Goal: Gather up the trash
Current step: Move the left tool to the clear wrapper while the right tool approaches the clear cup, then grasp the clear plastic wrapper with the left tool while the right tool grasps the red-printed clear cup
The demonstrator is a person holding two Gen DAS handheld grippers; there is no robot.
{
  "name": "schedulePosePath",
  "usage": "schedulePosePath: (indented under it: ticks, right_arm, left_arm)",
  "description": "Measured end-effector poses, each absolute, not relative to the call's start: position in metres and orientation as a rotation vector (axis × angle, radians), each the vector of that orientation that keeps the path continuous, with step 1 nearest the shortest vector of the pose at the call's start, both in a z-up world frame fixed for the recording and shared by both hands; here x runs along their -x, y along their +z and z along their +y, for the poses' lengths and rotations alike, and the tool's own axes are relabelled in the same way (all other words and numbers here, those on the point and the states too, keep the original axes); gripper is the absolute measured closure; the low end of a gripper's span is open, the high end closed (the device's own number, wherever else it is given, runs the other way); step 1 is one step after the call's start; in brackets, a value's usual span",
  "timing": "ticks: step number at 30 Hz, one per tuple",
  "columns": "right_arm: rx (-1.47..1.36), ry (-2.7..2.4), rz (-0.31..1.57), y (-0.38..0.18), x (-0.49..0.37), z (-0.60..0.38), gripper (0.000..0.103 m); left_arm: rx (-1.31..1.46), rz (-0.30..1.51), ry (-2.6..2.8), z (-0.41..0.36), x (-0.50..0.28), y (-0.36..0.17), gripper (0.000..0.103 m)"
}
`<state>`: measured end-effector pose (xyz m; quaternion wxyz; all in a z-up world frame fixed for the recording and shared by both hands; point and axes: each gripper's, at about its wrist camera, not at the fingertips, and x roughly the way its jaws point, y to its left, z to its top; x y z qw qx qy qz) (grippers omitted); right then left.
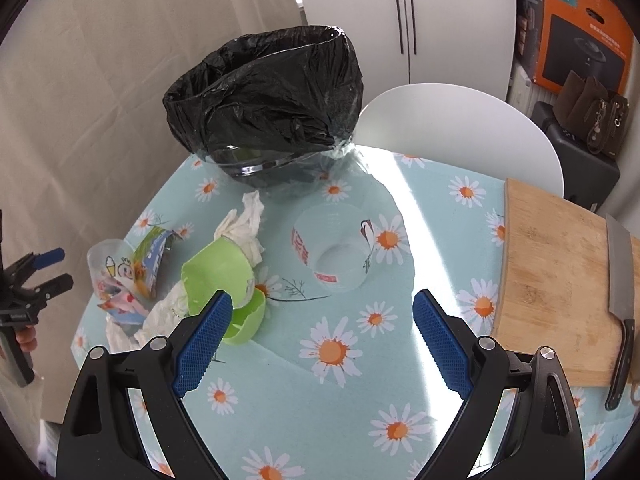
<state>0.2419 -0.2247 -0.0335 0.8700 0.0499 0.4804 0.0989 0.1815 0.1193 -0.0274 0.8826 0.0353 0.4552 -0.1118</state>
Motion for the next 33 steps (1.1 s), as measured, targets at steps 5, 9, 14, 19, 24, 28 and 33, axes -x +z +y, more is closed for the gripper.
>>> schedulePosePath:
  ticks: [5, 9, 14, 19, 24, 28, 33]
  right_arm:
    - [-0.096, 0.184, 1.053, -0.054, -0.248, -0.229, 0.016]
    - [-0.080, 0.187, 1.083, -0.069, -0.251, -0.227, 0.016]
    - [-0.108, 0.182, 1.111, -0.085, -0.257, -0.229, 0.016]
    - [-0.129, 0.168, 1.137, -0.096, -0.267, -0.229, 0.016]
    - [-0.082, 0.169, 1.132, -0.101, -0.277, -0.220, 0.016]
    - [-0.086, 0.170, 1.137, -0.105, -0.286, -0.217, 0.016]
    - [-0.096, 0.158, 1.137, -0.110, -0.295, -0.216, 0.016]
  left_arm:
    - [-0.018, 1.014, -0.247, 0.129, -0.189, -0.049, 0.006]
    - [-0.066, 1.037, -0.287, 0.128, -0.191, -0.064, 0.006]
    - [-0.074, 1.049, -0.308, 0.131, -0.197, -0.073, 0.006]
    - [-0.071, 1.046, -0.329, 0.133, -0.208, -0.074, 0.006]
    - [-0.084, 1.047, -0.380, 0.130, -0.218, -0.073, 0.006]
    - [-0.125, 1.049, -0.407, 0.126, -0.220, -0.075, 0.006]
    - [-0.121, 1.065, -0.409, 0.129, -0.223, -0.076, 0.006]
